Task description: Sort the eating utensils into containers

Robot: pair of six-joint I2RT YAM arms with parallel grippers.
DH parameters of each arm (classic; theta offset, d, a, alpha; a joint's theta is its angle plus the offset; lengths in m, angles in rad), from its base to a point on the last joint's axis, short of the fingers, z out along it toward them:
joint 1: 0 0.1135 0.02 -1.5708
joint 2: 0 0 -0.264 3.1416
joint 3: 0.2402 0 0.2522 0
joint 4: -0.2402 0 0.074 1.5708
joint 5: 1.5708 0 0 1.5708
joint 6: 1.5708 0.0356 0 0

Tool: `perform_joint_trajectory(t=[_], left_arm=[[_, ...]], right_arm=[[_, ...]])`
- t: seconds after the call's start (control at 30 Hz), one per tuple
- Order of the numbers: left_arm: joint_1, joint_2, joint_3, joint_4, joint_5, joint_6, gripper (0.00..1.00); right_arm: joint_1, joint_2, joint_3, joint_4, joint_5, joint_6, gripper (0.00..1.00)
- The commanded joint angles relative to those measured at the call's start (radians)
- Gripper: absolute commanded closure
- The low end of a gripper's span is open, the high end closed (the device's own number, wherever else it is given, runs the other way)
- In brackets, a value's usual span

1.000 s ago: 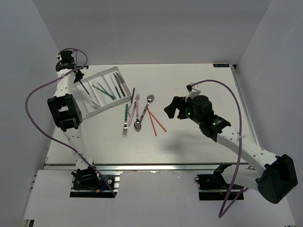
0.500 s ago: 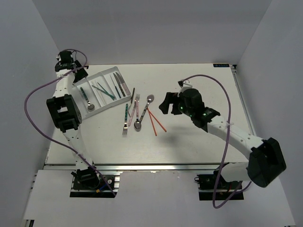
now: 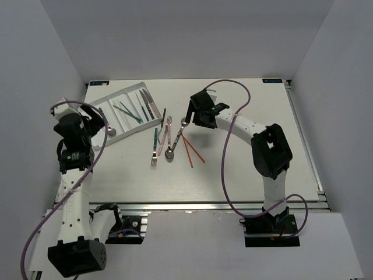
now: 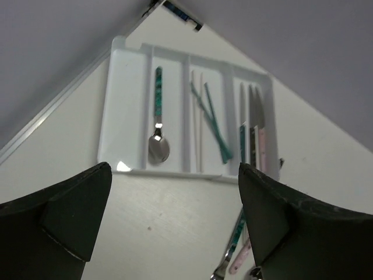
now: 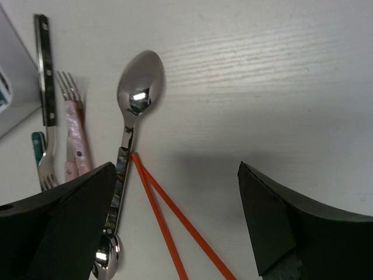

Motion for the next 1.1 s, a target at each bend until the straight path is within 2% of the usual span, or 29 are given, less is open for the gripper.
perform_joint_trajectory(t=[0.0, 0.13, 0.33, 0.43, 0.67, 0.73, 0.9, 1.07], left_arm=[[0.002, 0.022, -0.155, -0.012, -0.015, 0.009, 0.02], [-0.045, -0.030, -0.187, -0.006, 0.002, 0.013, 0.02], [-0.056, -0.006, -0.181, -0.009, 0.075, 0.013, 0.02], [-0.058, -0.022, -0.181, -0.002, 0.093, 0.015, 0.02], [-0.064, -0.041, -0.184, 0.003, 0.123, 0.015, 0.02], [-0.065, -0.047, -0.181, 0.006, 0.127, 0.015, 0.02], [-0.065, -0.058, -0.186, 0.011, 0.141, 0.013, 0.02], [-0.064, -0.056, -0.186, 0.015, 0.163, 0.012, 0.02]], right_arm=[[0.041, 0.014, 0.033, -0.040, 0.078, 0.089, 0.11], [0.088, 0.071, 0.065, 0.006, 0.113, 0.089, 0.12], [0.127, 0.243, 0.261, -0.156, 0.249, 0.132, 0.17], [0.134, 0.292, 0.306, -0.155, 0.270, 0.136, 0.27], [0.136, 0.362, 0.366, -0.129, 0.282, 0.140, 0.37], [0.137, 0.384, 0.376, -0.106, 0.260, 0.138, 0.44], [0.136, 0.442, 0.438, -0.118, 0.273, 0.169, 0.50], [0.134, 0.444, 0.418, -0.101, 0.297, 0.210, 0.59]])
